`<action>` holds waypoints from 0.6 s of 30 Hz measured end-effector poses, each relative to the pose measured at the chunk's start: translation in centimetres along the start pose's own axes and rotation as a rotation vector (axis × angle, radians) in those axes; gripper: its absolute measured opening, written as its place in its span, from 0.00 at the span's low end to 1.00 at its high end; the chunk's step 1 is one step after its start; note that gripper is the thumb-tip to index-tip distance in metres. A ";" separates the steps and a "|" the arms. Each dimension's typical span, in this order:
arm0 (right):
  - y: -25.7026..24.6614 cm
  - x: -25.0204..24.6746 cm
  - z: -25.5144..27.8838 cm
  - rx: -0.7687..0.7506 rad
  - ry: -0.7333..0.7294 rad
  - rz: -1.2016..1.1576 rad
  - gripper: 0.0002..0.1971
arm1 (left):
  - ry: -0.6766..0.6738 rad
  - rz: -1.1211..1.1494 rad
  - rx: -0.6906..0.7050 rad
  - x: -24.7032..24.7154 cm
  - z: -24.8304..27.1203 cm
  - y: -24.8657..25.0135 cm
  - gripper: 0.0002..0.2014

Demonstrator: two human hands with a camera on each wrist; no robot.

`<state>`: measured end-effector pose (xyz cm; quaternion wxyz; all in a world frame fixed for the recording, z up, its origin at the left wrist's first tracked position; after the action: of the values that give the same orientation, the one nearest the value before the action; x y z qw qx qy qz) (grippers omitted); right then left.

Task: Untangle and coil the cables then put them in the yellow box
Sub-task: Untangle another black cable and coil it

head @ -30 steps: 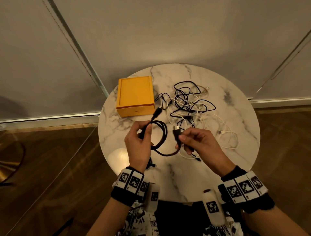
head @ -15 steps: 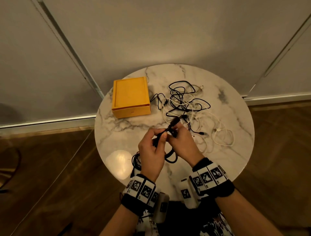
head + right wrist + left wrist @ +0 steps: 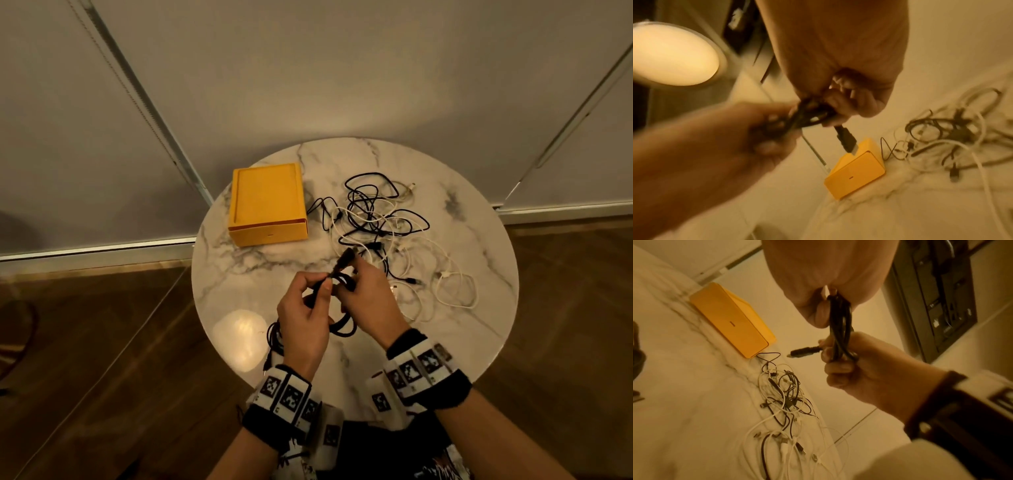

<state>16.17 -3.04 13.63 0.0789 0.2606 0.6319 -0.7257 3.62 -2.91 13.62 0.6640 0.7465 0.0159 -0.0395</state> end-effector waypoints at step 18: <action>0.0 0.0 -0.7 0.481 -0.470 -1.256 0.19 | 0.036 0.202 -0.145 -0.4 -3.0 0.2 0.03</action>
<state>16.35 -2.39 13.53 -0.2797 -0.3062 0.4513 -0.7902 3.38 0.02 14.22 0.7166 0.6948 -0.0443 0.0422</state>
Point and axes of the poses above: each hand's wrist, its own z-axis away from the middle knuckle, its own x-axis out of the palm, y = z × x, the point moved 2 cm from there along -z, towards the middle knuckle, and after that the axes turned 3 degrees about z, right-handed, at the moved point
